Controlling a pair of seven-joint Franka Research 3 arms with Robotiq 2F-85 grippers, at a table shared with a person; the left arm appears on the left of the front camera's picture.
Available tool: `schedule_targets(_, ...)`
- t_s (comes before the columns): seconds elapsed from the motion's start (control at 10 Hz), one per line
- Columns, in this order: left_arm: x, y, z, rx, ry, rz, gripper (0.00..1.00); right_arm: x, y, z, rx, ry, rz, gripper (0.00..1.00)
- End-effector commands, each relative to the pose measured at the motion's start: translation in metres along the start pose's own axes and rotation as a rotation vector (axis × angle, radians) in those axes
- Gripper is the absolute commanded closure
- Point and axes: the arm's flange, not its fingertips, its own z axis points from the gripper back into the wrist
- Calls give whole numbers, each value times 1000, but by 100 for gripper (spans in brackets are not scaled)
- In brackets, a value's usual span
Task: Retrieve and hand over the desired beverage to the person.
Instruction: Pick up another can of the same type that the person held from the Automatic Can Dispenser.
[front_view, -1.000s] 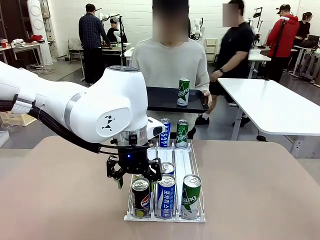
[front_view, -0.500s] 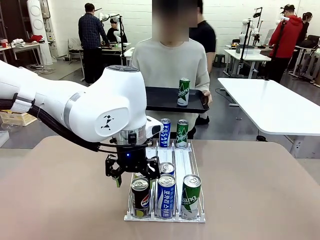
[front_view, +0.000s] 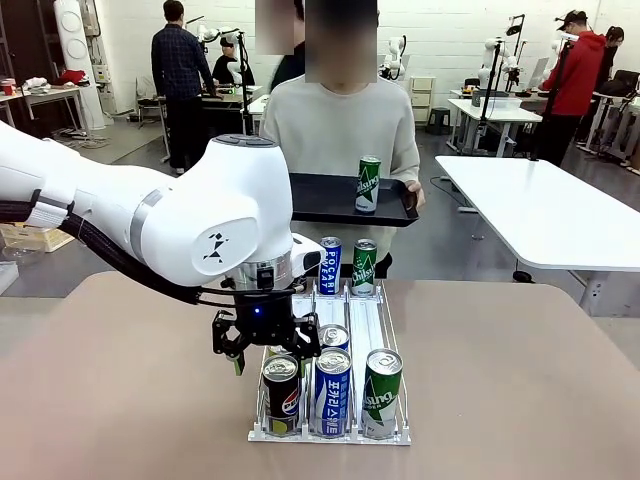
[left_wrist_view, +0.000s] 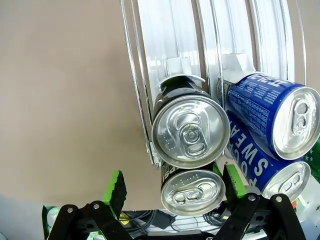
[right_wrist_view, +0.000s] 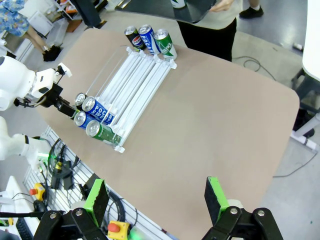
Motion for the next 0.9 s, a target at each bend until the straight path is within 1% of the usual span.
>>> schedule_targets(0.0,2,-8,-5,13,-8,41,0,1,-1,-2,16,-10,6,0)
schedule_targets(0.3,2,-3,-6,4,-6,45,0,1,-1,-2,16,-10,6,0)
schedule_targets(0.4,1,-3,-5,-12,4,33,56,1,-1,-2,16,-10,6,0)
schedule_targets(0.5,0,-1,-6,-24,34,39,56,1,-1,-2,16,-10,6,0)
schedule_targets(0.6,2,-1,-6,-26,60,57,100,1,-1,-2,16,-10,6,0)
schedule_targets(0.8,3,-1,-6,-20,99,94,100,1,-1,-2,16,-10,6,0)
